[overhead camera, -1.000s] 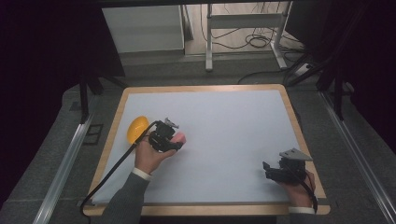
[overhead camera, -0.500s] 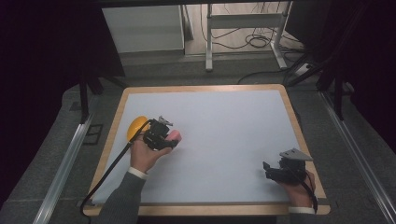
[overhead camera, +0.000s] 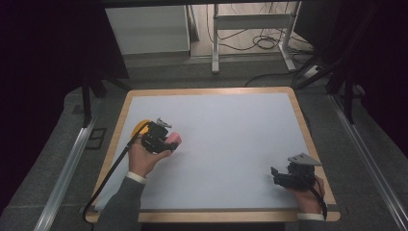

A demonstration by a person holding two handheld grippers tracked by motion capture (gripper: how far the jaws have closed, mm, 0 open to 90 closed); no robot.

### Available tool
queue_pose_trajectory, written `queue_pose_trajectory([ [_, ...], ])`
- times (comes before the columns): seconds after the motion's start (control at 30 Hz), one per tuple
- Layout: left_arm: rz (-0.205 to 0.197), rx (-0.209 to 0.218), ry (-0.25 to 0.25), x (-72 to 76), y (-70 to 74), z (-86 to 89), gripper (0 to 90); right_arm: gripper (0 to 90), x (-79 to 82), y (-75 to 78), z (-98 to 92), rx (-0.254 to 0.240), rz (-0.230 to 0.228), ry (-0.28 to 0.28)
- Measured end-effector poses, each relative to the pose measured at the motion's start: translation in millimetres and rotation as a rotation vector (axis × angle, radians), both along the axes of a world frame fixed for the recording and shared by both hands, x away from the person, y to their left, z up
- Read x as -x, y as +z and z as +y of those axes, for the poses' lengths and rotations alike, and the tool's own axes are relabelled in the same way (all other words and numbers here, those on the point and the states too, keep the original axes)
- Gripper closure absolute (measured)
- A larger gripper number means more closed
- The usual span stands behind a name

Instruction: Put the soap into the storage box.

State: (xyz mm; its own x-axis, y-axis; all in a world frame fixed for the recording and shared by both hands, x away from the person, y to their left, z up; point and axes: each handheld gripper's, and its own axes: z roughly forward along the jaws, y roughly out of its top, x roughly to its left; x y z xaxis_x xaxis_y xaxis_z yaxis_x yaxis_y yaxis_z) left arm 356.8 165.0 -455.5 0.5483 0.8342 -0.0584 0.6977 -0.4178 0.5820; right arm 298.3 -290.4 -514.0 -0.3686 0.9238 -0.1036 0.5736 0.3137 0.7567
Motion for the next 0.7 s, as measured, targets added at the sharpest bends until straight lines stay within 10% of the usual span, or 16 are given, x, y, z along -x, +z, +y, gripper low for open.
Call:
queue_pose_trajectory([
  [0.7, -0.016, 0.025, 0.061, -1.9, 11.1, 30.7, 60.4, 10.8, 0.2, 0.5, -1.0, -0.002, -0.002, -0.006],
])
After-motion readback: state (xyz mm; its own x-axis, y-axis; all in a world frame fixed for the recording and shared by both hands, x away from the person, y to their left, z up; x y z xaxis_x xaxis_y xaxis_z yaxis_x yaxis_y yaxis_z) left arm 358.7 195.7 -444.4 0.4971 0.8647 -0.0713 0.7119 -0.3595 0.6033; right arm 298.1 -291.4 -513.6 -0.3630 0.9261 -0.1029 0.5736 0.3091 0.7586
